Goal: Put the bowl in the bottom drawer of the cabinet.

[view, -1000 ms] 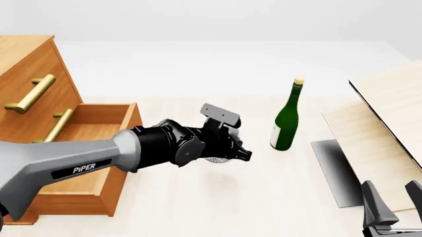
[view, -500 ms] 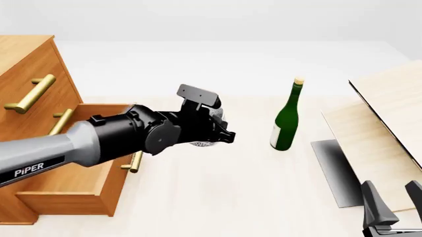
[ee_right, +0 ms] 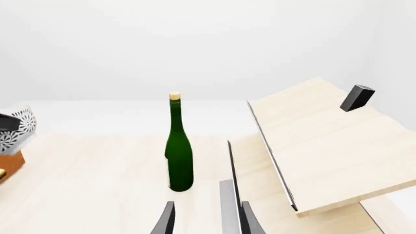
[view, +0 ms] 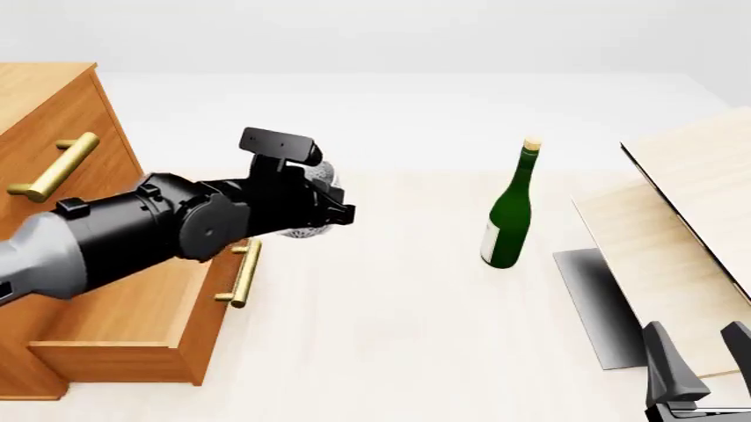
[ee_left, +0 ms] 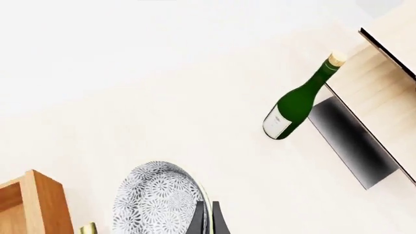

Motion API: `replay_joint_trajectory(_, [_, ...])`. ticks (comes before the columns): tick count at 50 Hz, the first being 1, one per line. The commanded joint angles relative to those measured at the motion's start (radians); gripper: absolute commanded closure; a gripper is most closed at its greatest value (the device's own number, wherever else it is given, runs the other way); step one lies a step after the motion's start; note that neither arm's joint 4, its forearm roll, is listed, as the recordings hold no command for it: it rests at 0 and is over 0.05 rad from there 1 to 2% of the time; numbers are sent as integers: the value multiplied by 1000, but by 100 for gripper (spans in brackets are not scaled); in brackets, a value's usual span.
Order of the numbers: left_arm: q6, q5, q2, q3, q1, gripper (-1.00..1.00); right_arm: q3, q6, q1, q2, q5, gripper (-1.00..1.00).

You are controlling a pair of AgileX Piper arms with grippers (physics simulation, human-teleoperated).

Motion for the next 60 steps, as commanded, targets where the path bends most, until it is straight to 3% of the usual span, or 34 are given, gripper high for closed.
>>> replay_joint_trajectory(1, [7,10,-49,24,73,100,0,0,0,0,0,-100])
replay_joint_trajectory(41, [8,-2,-210,167,272,100,0,0,0,0,0,-100])
replay_joint_trajectory(60, [-30,-28,-258,245,331,100,0,0,0,0,0,-100])
